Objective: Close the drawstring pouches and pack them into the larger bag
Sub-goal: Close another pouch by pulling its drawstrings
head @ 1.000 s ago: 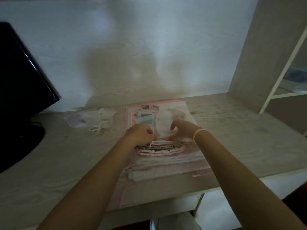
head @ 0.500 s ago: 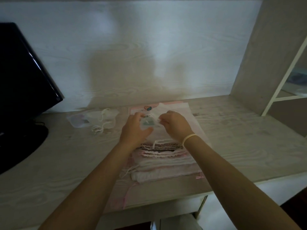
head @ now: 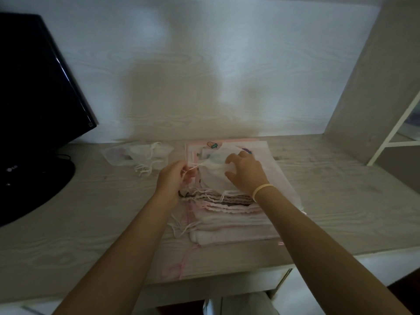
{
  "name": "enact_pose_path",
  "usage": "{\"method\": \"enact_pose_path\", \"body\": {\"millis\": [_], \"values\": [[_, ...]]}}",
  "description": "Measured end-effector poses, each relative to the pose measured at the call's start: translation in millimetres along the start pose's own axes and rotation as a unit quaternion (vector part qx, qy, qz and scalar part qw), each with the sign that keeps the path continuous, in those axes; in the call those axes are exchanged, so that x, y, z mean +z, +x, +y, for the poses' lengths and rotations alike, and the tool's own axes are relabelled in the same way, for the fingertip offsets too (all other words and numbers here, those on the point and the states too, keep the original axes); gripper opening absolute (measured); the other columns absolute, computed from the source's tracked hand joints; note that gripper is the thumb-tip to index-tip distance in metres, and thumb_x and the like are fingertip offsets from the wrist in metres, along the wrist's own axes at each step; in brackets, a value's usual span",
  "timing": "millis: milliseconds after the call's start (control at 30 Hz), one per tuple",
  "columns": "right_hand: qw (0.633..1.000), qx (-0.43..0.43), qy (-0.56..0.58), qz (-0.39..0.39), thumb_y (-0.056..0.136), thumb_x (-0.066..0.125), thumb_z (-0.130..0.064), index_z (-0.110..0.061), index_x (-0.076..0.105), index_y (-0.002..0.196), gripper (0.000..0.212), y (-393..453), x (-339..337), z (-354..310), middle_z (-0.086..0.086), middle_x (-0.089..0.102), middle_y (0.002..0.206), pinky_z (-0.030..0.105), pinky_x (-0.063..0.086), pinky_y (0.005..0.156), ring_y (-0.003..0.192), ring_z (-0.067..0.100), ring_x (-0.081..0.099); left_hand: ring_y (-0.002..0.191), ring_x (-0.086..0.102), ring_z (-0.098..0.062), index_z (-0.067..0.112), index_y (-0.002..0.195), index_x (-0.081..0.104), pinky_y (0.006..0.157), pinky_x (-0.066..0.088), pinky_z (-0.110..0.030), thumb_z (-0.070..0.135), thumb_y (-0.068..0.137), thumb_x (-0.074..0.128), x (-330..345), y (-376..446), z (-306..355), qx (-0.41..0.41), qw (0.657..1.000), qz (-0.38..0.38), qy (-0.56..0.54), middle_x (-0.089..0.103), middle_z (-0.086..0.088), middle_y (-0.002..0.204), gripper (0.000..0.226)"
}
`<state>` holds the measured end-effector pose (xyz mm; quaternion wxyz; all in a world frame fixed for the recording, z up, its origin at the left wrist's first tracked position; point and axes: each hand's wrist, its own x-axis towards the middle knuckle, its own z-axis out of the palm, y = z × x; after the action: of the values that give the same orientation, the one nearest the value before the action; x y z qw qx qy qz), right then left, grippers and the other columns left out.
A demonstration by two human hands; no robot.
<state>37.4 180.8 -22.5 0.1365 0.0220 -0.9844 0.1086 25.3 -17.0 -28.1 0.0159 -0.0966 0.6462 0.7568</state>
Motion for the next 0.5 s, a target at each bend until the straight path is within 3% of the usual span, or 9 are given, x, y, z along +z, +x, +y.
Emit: {"method": "enact_pose_path", "body": {"millis": [100,200,267,333,433,500], "values": [[0.998,0.061,0.004,-0.016,0.085,0.065,-0.038,-0.018,0.049,0.124,0.046,-2.8,-4.7,10.4,0.01,0.049,0.123,0.043,0.049,0.09,0.11,0.03,0.051,0.056,0.063,-0.019,0.015,0.064,0.046,0.047,0.049,-0.023,0.011,0.091,0.046,-3.1,5.8,-8.6,-0.067,0.991,-0.014,-0.111,0.066,-0.007,0.064,0.028],[0.992,0.12,0.014,-0.049,0.089,0.06,-0.03,-0.013,0.055,0.116,0.032,-3.4,-9.7,21.5,0.01,0.06,0.114,0.036,0.05,0.084,0.1,0.03,0.059,0.034,0.036,-0.012,0.02,0.065,0.037,0.035,0.026,-0.015,0.016,0.091,0.045,-6.4,15.3,-19.8,-0.08,0.992,0.002,-0.094,0.045,0.0,0.05,0.027],[0.987,0.145,0.005,-0.063,0.093,0.052,-0.019,-0.009,0.063,0.107,0.02,-2.4,-10.2,24.9,0.012,0.066,0.107,0.033,0.049,0.081,0.098,0.031,0.062,0.031,0.022,-0.01,0.022,0.064,0.034,0.035,0.017,-0.013,0.019,0.089,0.047,-5.6,17.2,-22.3,-0.072,0.994,0.036,-0.075,0.031,0.007,0.041,0.028],[0.984,0.166,0.007,-0.065,0.093,0.047,-0.01,-0.007,0.067,0.103,0.023,-1.4,-8.8,26.2,0.013,0.068,0.104,0.033,0.051,0.081,0.096,0.031,0.063,0.03,0.019,-0.009,0.023,0.061,0.035,0.038,0.016,-0.013,0.023,0.088,0.052,-6.5,16.7,-22.0,-0.059,0.994,0.085,-0.047,0.027,0.009,0.037,0.032],[0.977,0.174,0.091,-0.08,0.093,0.042,-0.004,-0.004,0.068,0.106,0.029,2.6,-7.1,22.3,0.015,0.069,0.102,0.034,0.052,0.084,0.094,0.03,0.064,0.041,0.031,-0.018,0.021,0.055,0.041,0.046,0.024,-0.025,0.037,0.074,0.057,-10.8,12.4,-19.9,-0.017,0.994,0.105,0.04,0.035,0.003,0.044,0.029],[0.954,0.181,0.221,-0.092,0.094,0.036,-0.001,-0.005,0.065,0.105,0.031,2.5,-7.7,14.2,0.016,0.071,0.09,0.032,0.053,0.075,0.078,0.026,0.066,0.055,0.041,-0.022,0.017,0.059,0.052,0.056,0.032,-0.035,0.042,0.074,0.057,-12.5,12.5,-21.6,0.015,0.987,0.085,0.137,0.044,-0.003,0.054,0.03]]}}
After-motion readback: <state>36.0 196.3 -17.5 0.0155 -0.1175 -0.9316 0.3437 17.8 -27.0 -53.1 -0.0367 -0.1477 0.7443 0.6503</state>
